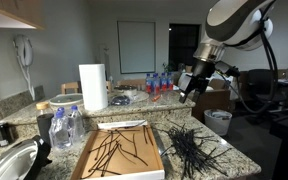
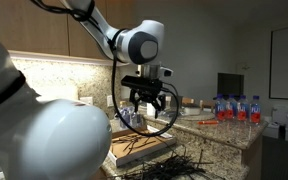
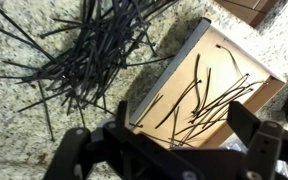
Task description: Remove some zip-ties from the box and place them on the counter
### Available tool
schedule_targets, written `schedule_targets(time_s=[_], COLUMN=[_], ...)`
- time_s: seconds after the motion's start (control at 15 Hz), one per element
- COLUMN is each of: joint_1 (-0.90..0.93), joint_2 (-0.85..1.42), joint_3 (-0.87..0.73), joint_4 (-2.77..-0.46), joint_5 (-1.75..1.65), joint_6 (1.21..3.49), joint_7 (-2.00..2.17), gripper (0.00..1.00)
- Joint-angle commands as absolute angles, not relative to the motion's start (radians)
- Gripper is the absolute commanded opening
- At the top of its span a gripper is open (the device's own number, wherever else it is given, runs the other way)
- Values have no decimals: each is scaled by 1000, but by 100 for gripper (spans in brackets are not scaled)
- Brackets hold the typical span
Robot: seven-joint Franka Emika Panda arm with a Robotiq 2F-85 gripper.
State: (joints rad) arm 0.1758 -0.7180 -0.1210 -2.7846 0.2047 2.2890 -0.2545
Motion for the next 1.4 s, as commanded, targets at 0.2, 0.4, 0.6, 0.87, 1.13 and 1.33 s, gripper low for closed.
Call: schedule_targets(time_s=[0.2,0.4,0.6,0.87,1.13,1.33], joint_1=[393,461,438,431,448,459], joint_2=[-440,-279,-346,-368,-320,-239], joint_3=[79,132,134,123,128,146], joint_4=[-2757,-2703,-2736,-2736,-2729,-2702], joint_5=[405,464,431,430,452,458], joint_6=[2584,2720,2666,2662,2676,2740], joint_7=[-104,-83,-92,-91,-97,-107], gripper=[100,100,100,100,100,100])
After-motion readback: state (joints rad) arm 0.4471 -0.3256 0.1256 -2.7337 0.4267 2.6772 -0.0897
